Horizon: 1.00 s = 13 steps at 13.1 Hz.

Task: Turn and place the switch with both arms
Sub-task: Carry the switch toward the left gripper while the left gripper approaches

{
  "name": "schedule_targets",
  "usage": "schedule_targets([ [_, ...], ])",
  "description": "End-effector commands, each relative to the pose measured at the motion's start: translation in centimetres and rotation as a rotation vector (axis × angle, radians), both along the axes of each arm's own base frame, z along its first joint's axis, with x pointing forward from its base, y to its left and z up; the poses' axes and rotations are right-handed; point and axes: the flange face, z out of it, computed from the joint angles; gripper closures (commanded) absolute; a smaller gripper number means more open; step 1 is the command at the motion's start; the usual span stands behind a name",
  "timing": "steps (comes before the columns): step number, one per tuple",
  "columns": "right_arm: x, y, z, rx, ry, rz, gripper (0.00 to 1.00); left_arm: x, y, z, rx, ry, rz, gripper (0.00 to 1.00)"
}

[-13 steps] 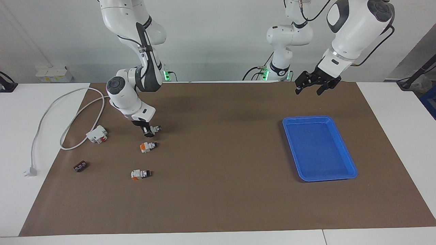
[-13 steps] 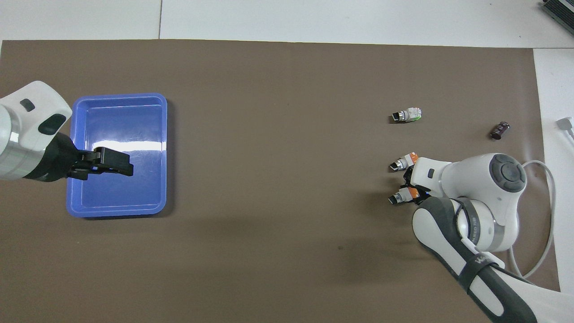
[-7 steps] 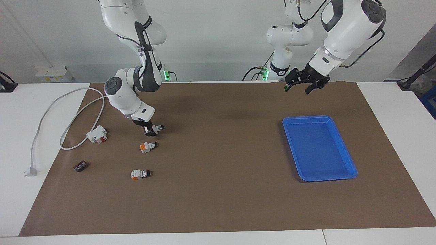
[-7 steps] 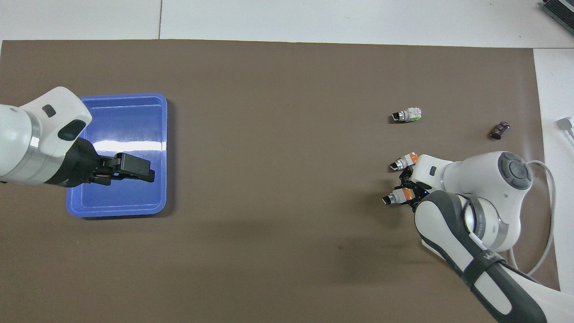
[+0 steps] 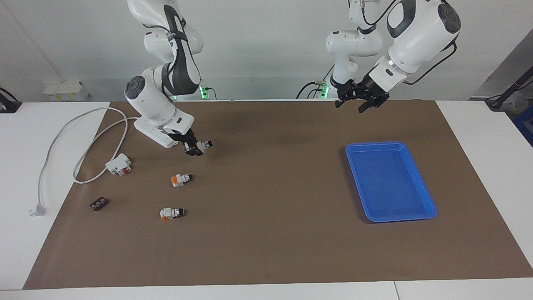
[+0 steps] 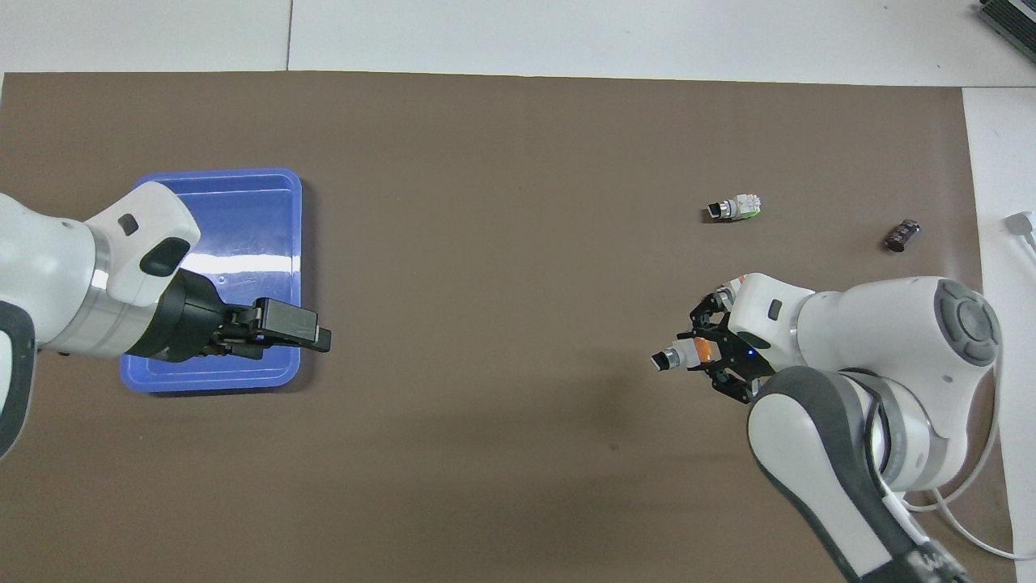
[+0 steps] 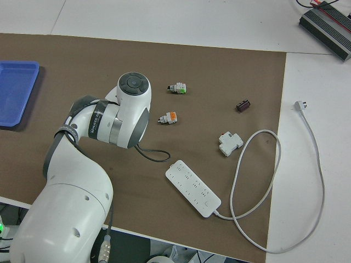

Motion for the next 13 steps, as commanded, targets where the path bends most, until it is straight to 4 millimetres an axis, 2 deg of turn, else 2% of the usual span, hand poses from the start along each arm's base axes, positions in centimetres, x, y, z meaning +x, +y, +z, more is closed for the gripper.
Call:
schedule_targets([
  [1,-0.8,3.3,3.5,0.066,0.001,-0.044,1.0,-2.7,-1.8,-1.2,-0.075,0.026,0.095,0.13],
  [5,-2.0,7.6,4.5,0.215,0.059,-0.077,1.0,-3.4,-3.5,-0.9,-0.192,0.112,0.181,0.28],
  [8,-3.5,11.3,5.2,0.297,0.087,-0.07,1.0,-4.2,-6.4,-0.3,-0.252,0.211,0.303,0.34],
  [11,-4.7,13.9,5.8,0.379,0.103,-0.075,1.0,-5.3,-7.3,-1.2,-0.306,0.234,0.351,0.38],
  [13,-5.1,15.1,6.7,0.429,0.074,-0.107,1.0,-6.4,-7.0,-1.9,-0.291,0.275,0.389,0.4],
])
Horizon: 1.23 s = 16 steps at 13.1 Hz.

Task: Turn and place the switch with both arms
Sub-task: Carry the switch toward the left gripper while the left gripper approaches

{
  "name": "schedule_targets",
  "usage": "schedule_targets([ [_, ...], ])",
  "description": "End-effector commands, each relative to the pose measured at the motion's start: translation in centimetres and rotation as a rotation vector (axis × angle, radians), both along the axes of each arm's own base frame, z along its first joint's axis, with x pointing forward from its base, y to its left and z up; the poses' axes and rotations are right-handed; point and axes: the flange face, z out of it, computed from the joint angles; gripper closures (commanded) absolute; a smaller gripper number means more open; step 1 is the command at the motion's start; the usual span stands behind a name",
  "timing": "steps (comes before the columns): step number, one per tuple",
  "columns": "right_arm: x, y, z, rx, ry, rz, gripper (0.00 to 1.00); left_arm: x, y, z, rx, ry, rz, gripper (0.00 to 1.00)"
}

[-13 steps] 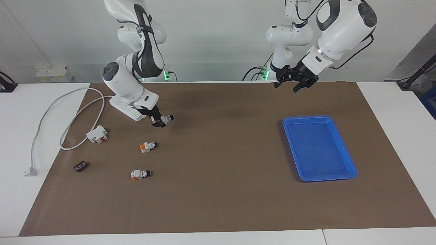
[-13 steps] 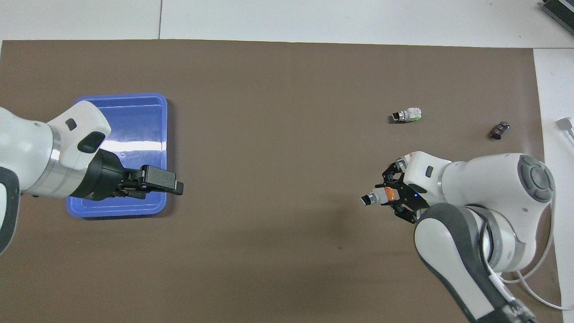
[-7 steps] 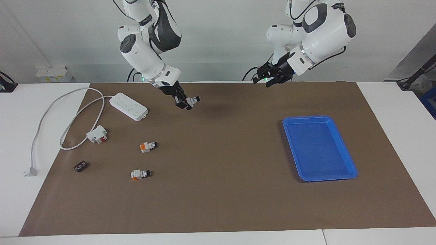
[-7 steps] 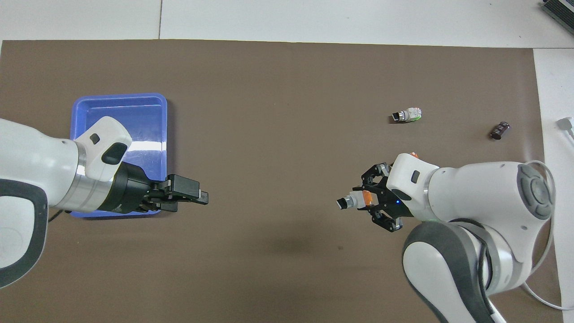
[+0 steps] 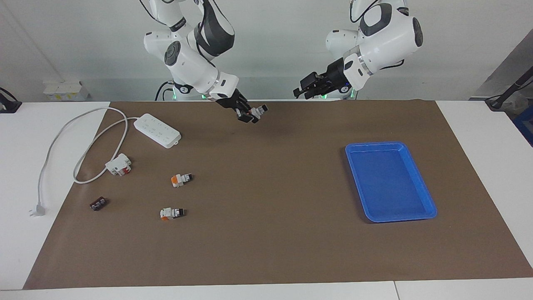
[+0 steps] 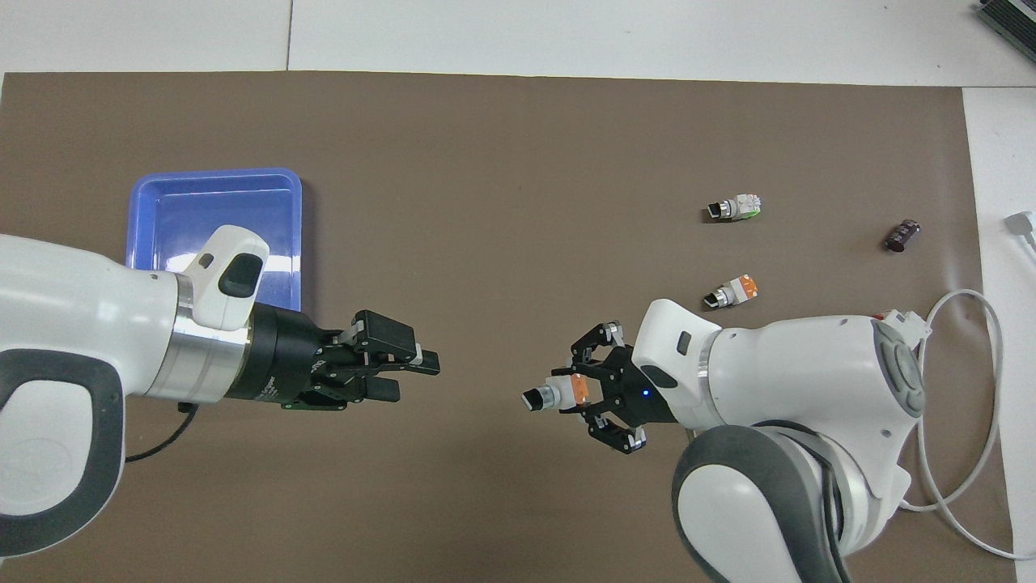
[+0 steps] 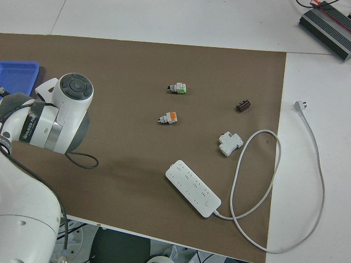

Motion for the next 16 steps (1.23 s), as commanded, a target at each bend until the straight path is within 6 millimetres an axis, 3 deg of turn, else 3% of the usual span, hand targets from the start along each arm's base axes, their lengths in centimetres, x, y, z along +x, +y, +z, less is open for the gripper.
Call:
schedule_targets([
  [1,-0.8,1.5,1.3,0.068,-0.002,-0.06,1.0,-2.3,0.8,-0.7,-0.003,0.048,0.061,0.42],
  [7,-1.4,2.5,2.5,0.103,-0.004,-0.108,1.0,-3.8,-0.5,-0.6,0.016,0.116,0.052,0.52],
  [16,-1.3,2.3,3.1,0.123,-0.005,-0.129,1.0,-1.9,-0.4,-0.7,-0.024,0.047,0.193,0.57],
])
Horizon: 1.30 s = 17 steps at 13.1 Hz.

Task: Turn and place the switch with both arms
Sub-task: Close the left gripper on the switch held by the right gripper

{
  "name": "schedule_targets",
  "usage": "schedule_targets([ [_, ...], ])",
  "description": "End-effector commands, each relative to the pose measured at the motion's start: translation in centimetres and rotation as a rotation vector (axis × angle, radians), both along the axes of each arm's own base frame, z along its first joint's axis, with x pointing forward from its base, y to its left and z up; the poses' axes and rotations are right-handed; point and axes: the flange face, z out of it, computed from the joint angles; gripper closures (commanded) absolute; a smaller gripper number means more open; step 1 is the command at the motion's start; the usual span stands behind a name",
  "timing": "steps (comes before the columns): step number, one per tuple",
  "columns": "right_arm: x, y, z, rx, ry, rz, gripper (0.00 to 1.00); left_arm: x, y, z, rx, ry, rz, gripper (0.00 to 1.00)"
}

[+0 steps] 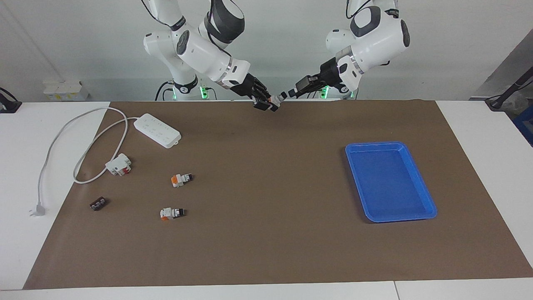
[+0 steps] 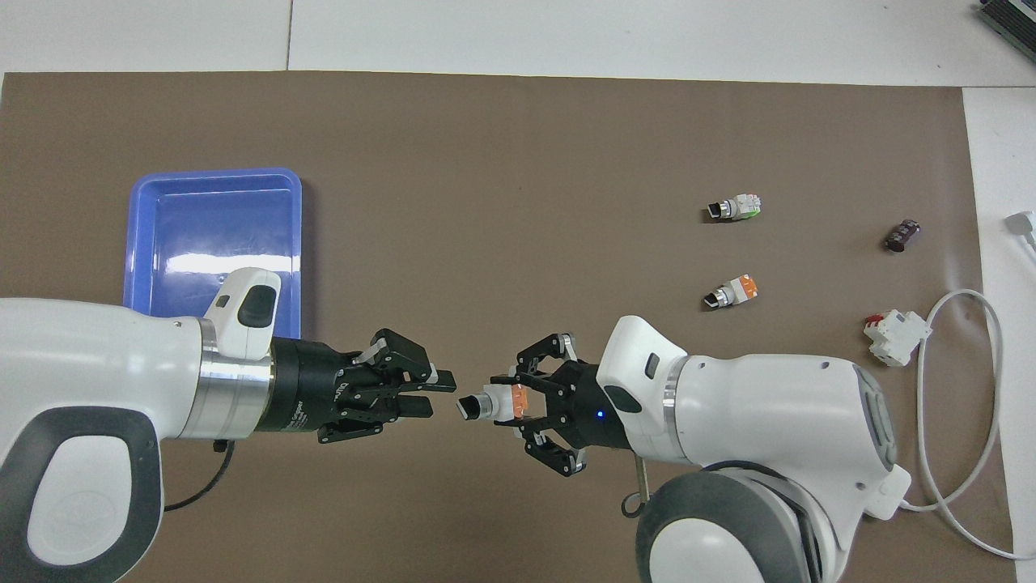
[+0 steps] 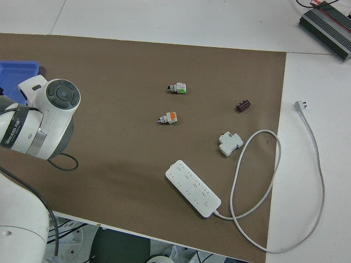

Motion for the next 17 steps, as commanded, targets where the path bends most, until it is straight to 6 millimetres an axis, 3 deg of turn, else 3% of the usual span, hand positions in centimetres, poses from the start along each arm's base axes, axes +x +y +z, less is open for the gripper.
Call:
schedule_targets([
  [1,-0.3,-0.2,0.7,0.024,0.005,-0.035,1.0,-0.9,-1.0,0.0,-0.013,-0.009,0.028,0.57],
  [6,-0.3,-0.2,0.7,0.024,0.005,-0.037,1.0,-2.0,-3.4,-0.5,-0.008,-0.042,0.011,0.6],
  [17,-0.3,-0.2,0.7,0.024,0.007,-0.042,1.0,-1.6,-1.6,-0.6,-0.002,-0.005,-0.002,0.65],
])
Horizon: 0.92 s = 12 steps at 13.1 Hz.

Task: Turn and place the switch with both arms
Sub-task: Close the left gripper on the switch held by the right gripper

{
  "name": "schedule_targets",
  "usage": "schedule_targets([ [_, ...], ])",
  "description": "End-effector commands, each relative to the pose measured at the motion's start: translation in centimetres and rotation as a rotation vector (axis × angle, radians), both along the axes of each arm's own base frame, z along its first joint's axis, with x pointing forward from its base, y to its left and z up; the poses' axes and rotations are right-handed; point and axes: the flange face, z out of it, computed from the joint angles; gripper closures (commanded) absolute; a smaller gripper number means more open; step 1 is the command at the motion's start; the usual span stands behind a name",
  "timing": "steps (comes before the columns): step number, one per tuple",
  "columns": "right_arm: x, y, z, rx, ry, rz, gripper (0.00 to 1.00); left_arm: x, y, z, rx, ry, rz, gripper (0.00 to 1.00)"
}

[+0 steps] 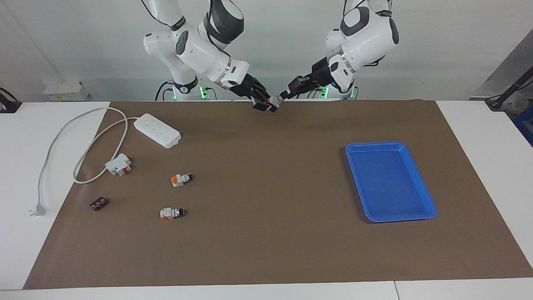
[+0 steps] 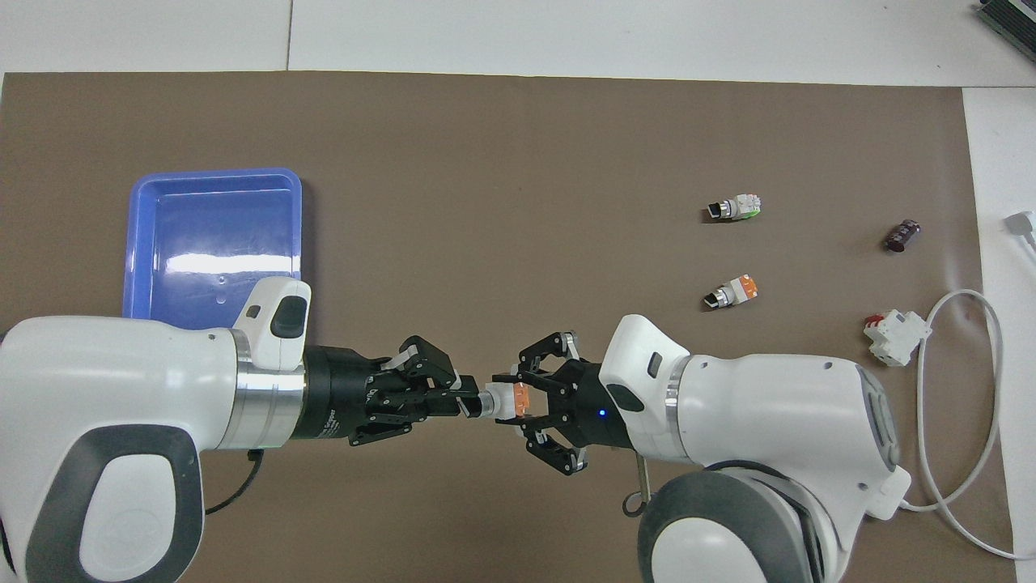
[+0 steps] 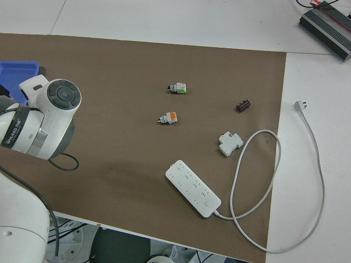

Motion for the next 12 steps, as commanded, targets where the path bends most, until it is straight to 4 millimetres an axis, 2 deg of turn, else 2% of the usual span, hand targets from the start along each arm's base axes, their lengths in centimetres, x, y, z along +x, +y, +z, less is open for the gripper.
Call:
schedule_targets([
  [1,-0.4,0.0,0.7,0.023,0.008,-0.033,1.0,-0.8,0.7,-0.1,-0.002,0.022,-0.008,0.65],
  [12,-0.1,-0.2,0.8,0.02,-0.006,-0.065,1.0,-1.1,-0.6,0.0,-0.005,-0.044,-0.038,0.75],
])
